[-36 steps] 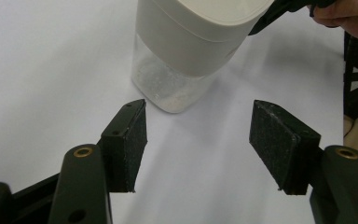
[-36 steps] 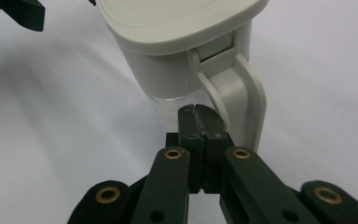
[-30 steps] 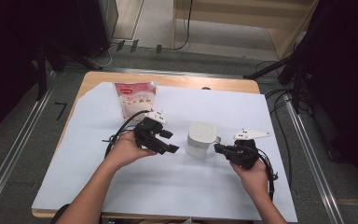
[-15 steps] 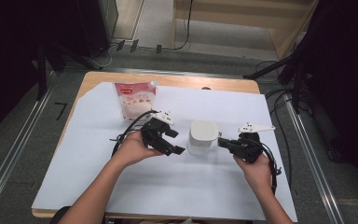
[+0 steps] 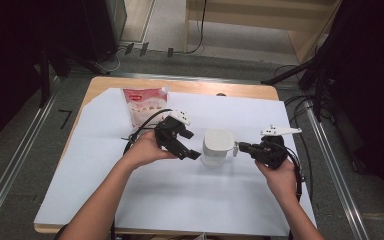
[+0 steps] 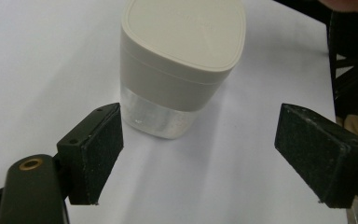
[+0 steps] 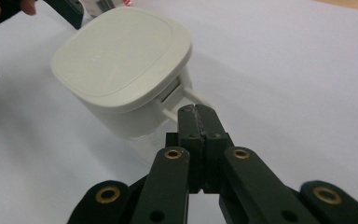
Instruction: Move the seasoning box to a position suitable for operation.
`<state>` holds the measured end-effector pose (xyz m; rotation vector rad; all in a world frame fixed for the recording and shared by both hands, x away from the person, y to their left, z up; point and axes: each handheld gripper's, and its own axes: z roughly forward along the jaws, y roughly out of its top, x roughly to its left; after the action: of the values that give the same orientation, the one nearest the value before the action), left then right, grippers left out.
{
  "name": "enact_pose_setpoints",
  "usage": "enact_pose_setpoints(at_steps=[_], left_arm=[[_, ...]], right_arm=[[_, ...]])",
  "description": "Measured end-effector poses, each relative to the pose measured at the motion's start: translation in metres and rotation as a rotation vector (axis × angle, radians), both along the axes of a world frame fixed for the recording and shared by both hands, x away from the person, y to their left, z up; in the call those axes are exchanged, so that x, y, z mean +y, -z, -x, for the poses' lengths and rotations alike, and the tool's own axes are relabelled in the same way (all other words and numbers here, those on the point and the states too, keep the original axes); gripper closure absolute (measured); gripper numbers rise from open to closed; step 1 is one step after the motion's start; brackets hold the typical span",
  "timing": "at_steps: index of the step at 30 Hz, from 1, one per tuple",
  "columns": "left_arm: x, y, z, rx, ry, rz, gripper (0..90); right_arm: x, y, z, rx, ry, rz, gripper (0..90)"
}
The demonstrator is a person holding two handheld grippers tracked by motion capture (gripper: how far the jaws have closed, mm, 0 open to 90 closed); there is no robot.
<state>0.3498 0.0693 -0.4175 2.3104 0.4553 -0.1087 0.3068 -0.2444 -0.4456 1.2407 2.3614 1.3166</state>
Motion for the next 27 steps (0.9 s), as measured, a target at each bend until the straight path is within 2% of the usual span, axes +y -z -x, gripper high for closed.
enact_pose_setpoints(at_steps=[3,8,10,14,18,22,23,27], left_arm=[[-0.004,-0.004,-0.005,0.001,0.013,-0.011,16.0],[-0.008,-0.004,-0.014,0.0,0.013,0.02,15.3],[-0.011,0.0,-0.017,0.005,0.007,-0.002,14.2],[-0.014,0.004,-0.018,0.006,0.019,0.002,13.9],[-0.02,0.01,-0.017,-0.017,0.019,-0.023,10.7],[-0.027,0.016,-0.017,-0.01,0.04,-0.03,10.6],[-0.031,0.02,-0.018,-0.009,0.049,-0.043,10.7],[-0.036,0.026,-0.019,-0.005,0.047,-0.046,10.6]], right_arm=[[0.002,-0.002,-0.007,0.01,-0.012,0.0,90.0],[0.008,0.0,-0.016,0.004,-0.03,0.034,90.0],[0.007,0.002,-0.017,0.015,-0.027,0.017,90.0],[0.007,0.002,-0.016,0.004,-0.021,0.02,90.0],[0.009,0.002,-0.014,0.0,-0.01,0.025,90.0],[0.009,0.002,-0.014,-0.002,-0.008,0.02,90.0],[0.009,0.002,-0.014,-0.007,-0.008,0.02,90.0],[0.01,0.002,-0.013,-0.012,-0.006,0.021,90.0]])
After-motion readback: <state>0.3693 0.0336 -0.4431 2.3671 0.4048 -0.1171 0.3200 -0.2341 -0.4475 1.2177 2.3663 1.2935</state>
